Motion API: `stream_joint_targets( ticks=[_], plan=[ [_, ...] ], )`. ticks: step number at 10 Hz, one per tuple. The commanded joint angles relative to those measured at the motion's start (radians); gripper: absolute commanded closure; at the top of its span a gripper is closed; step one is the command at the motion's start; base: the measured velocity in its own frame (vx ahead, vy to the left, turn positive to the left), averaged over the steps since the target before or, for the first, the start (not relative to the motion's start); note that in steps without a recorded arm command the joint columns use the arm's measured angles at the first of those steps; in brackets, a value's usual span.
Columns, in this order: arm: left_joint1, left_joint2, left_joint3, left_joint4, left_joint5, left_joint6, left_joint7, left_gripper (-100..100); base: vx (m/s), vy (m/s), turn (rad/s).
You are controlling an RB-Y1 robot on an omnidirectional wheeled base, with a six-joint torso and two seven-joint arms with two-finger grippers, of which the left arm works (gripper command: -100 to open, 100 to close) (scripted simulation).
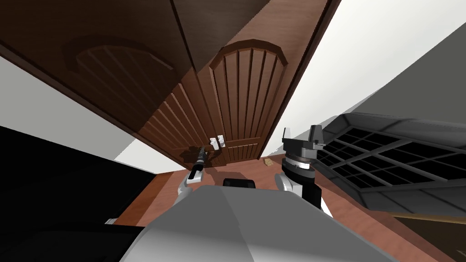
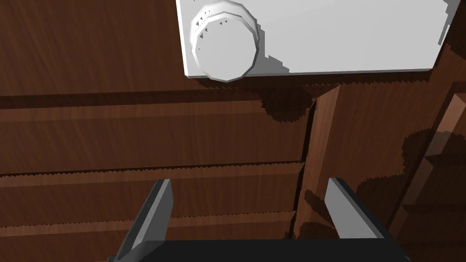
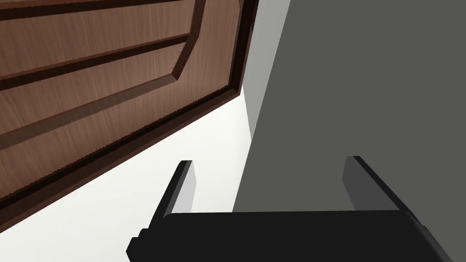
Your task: Pull the door open
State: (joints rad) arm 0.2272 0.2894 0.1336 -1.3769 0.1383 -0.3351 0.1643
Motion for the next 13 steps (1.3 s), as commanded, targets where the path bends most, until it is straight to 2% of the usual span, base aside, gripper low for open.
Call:
stream_joint_targets(
  ticks=[1, 2, 3, 4, 6, 8, 10, 13],
  plan=[
    [0.009, -0.003, -0.021, -0.024, -0.001, -0.004, 0.006, -100, -0.202, -0.068, -0.080],
    [0.010, -0.005, -0.036, -0.037, -0.002, -0.006, 0.010, -100, -0.195, -0.082, -0.089],
    [0.007, -0.002, -0.025, -0.029, -0.001, -0.001, 0.007, -100, -0.084, -0.040, -0.012],
    [0.022, 0.006, 0.003, -0.011, 0.003, 0.002, 0.005, -100, -0.070, 0.023, 0.169],
    [0.034, 0.015, 0.037, 0.014, 0.007, 0.005, 0.001, -100, -0.054, 0.054, 0.165],
    [0.029, 0.015, 0.050, 0.027, 0.008, 0.006, -0.003, -100, 0.060, 0.049, 0.030],
    [0.016, 0.009, 0.045, 0.027, 0.006, 0.005, -0.005, -100, 0.174, 0.007, -0.050],
    [-0.015, -0.005, 0.021, 0.018, 0.002, 0.002, -0.006, -100, 0.214, -0.024, -0.103]
  ],
)
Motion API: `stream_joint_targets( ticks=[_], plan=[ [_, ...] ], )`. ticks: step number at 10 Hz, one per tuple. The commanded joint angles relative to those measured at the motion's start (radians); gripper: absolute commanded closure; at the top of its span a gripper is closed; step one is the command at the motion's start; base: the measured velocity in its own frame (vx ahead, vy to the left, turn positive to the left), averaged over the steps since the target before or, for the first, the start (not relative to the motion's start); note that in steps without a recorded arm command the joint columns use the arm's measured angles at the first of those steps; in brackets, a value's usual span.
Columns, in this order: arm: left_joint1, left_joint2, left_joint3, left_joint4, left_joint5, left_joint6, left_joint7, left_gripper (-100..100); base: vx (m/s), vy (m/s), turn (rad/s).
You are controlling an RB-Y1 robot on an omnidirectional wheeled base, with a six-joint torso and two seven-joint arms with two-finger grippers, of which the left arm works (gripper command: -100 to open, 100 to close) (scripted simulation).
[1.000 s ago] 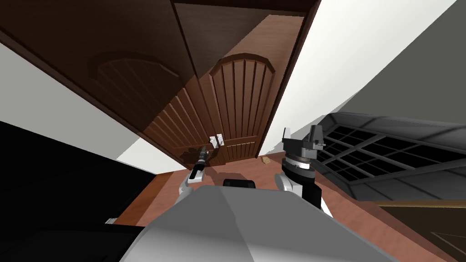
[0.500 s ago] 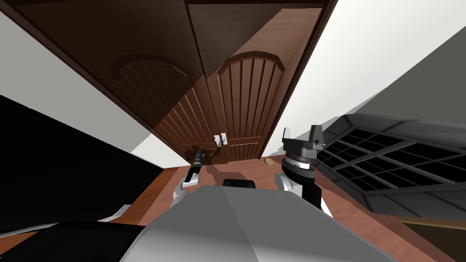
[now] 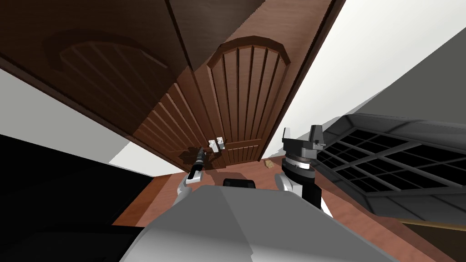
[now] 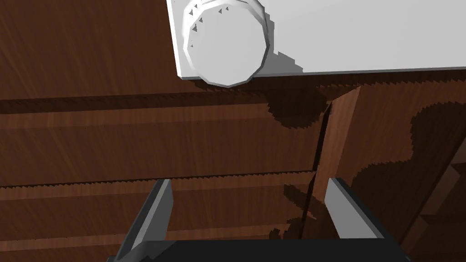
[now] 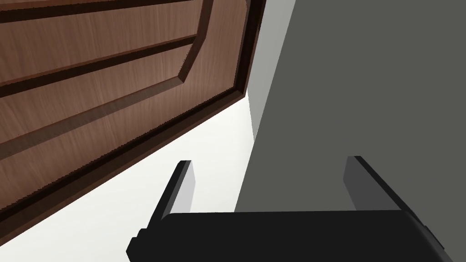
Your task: Pull the door open
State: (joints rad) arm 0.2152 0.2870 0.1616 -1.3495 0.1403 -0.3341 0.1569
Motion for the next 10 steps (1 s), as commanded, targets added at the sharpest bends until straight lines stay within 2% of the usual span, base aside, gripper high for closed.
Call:
stream_joint_targets(
  ticks=[1, 2, 3, 4, 9, 10],
  plan=[
    [-0.012, -0.007, -0.015, -0.013, -0.002, 0.000, 0.001, -100, 0.216, -0.040, -0.120],
    [-0.027, -0.014, -0.030, -0.019, -0.005, -0.002, 0.001, -100, 0.215, -0.081, -0.182],
    [-0.010, -0.012, -0.022, -0.024, -0.003, 0.000, 0.000, -100, 0.097, -0.043, -0.034],
    [-0.010, -0.012, -0.022, -0.024, -0.003, 0.000, 0.000, 100, -0.011, 0.008, 0.036],
    [-0.010, -0.012, -0.022, -0.024, -0.003, 0.000, 0.000, 100, -0.019, 0.005, -0.006],
    [0.006, -0.004, -0.013, -0.018, -0.001, 0.001, 0.002, 100, -0.120, 0.031, 0.045]
  ],
)
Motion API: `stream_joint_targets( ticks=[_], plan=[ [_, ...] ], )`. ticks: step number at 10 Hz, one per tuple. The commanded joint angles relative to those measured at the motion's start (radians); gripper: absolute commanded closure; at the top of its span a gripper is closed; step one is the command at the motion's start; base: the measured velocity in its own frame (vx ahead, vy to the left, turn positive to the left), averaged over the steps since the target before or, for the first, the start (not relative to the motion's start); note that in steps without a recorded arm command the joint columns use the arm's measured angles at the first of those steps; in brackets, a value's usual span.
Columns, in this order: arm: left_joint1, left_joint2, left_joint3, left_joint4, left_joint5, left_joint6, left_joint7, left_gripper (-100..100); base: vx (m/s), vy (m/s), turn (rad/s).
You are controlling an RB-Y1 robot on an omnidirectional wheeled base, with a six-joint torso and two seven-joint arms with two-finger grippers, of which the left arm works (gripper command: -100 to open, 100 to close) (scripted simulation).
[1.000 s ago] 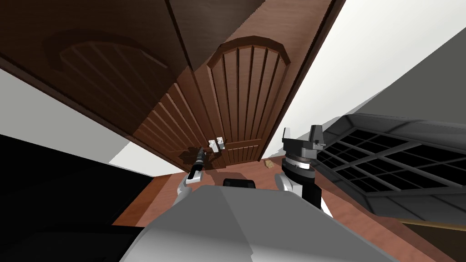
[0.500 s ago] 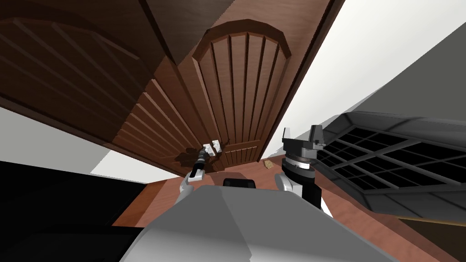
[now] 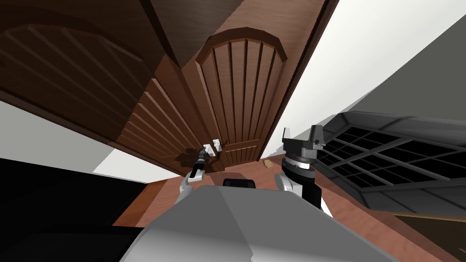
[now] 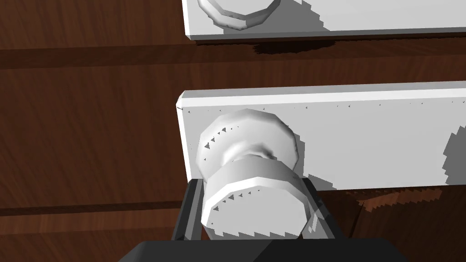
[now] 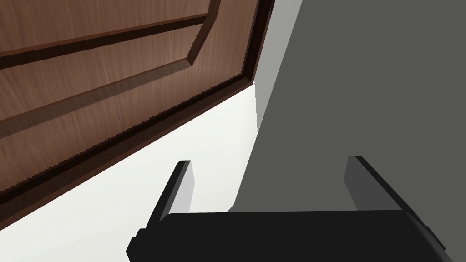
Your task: Pull the door open
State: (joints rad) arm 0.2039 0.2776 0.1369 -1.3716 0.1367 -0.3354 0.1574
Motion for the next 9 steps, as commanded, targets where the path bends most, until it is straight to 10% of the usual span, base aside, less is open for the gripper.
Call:
stream_joint_targets(
  ticks=[1, 3, 4, 9],
  plan=[
    [0.022, 0.008, 0.014, 0.005, 0.003, 0.002, 0.002, 100, -0.171, 0.055, 0.033],
    [0.039, 0.020, 0.020, 0.008, 0.006, -0.001, 0.008, 100, -0.183, 0.051, 0.070],
    [0.048, 0.011, -0.005, -0.034, 0.001, -0.001, 0.008, -100, -0.191, 0.029, -0.072],
    [0.081, 0.023, -0.074, -0.088, -0.003, -0.020, 0.032, -100, -0.200, -0.005, -0.083]
  ],
)
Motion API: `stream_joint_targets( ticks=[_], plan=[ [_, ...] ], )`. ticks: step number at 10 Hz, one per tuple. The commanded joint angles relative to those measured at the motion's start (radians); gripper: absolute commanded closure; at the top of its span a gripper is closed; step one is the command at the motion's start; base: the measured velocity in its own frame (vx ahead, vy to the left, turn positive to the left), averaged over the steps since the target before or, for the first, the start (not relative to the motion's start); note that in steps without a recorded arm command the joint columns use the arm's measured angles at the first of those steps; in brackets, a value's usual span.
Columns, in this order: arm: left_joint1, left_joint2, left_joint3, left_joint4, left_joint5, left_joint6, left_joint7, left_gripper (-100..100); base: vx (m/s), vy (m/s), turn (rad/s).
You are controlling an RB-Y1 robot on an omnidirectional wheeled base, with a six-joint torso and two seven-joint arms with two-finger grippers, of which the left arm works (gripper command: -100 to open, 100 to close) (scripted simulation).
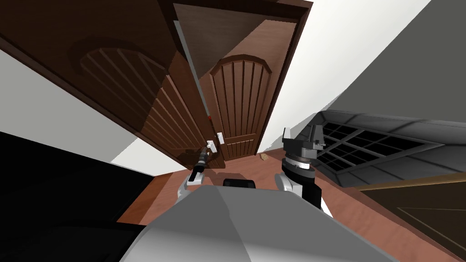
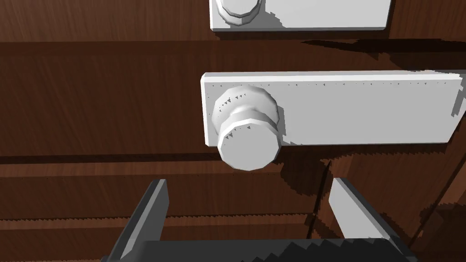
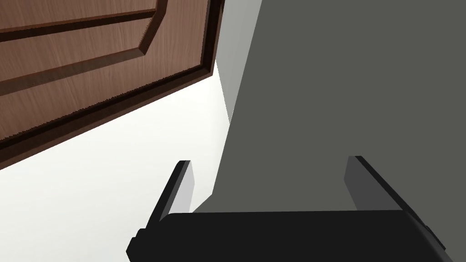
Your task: Pull the door open
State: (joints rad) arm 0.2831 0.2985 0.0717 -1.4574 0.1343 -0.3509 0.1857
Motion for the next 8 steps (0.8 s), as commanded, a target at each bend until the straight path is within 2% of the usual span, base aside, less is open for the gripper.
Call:
stream_joint_targets(
  ticks=[1, 2, 3, 8],
  plan=[
    [0.008, 0.004, -0.020, -0.012, -0.001, -0.008, 0.008, -100, -0.224, -0.012, -0.062],
    [0.003, 0.005, -0.012, -0.006, 0.000, -0.004, 0.006, -100, -0.098, -0.009, -0.010],
    [-0.007, 0.003, -0.006, 0.008, 0.000, -0.005, 0.004, -100, 0.067, 0.039, 0.000],
    [-0.037, -0.005, 0.004, 0.034, -0.001, -0.005, -0.003, -100, 0.163, 0.039, -0.027]
  ],
)
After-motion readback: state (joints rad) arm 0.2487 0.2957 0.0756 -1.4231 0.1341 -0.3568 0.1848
